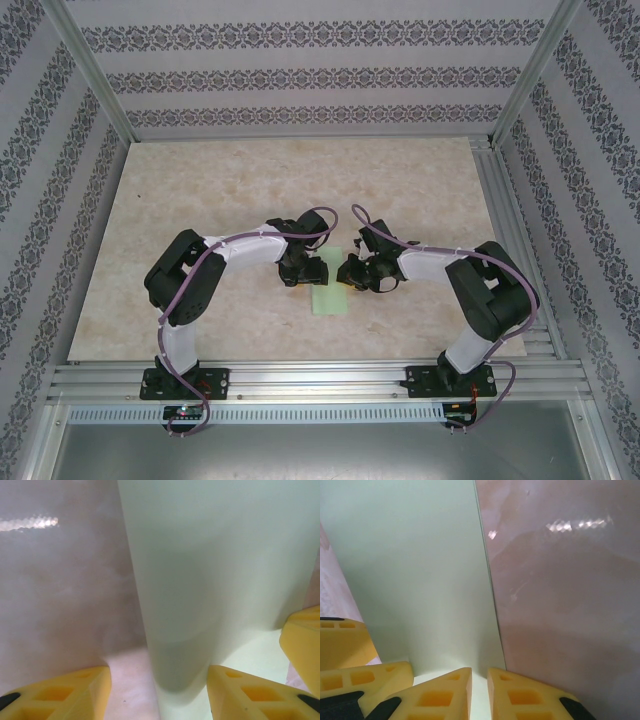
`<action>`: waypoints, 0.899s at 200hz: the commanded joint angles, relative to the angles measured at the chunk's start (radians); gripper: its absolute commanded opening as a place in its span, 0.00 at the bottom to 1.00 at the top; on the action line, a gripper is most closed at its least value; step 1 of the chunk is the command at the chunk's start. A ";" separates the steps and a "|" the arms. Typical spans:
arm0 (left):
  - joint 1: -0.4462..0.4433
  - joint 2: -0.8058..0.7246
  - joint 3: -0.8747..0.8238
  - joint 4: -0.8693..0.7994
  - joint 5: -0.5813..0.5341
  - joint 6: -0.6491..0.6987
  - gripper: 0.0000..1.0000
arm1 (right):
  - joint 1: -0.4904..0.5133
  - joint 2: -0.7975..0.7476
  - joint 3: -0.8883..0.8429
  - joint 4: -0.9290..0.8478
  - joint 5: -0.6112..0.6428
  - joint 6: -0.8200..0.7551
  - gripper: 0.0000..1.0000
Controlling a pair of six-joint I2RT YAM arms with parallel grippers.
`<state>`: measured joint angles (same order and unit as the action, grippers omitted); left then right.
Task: Fold a paper plane with a square sheet of paper (fold left side to right side)
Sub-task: Hold the square sheet of paper at the center of the table.
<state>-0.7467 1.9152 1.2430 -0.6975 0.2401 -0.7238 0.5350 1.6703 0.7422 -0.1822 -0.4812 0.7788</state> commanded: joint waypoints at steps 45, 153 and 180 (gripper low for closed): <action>0.004 -0.076 -0.011 0.090 0.050 0.016 0.57 | 0.011 0.056 0.011 -0.063 0.047 -0.034 0.17; 0.035 -0.115 -0.085 0.304 0.218 -0.058 0.28 | 0.011 0.055 0.010 -0.082 0.062 -0.041 0.17; 0.033 -0.093 -0.092 0.286 0.185 -0.051 0.23 | 0.011 0.057 0.011 -0.083 0.068 -0.038 0.17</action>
<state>-0.7200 1.7939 1.1641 -0.4736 0.4110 -0.7586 0.5350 1.6855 0.7578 -0.1955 -0.4828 0.7570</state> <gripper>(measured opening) 0.241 0.168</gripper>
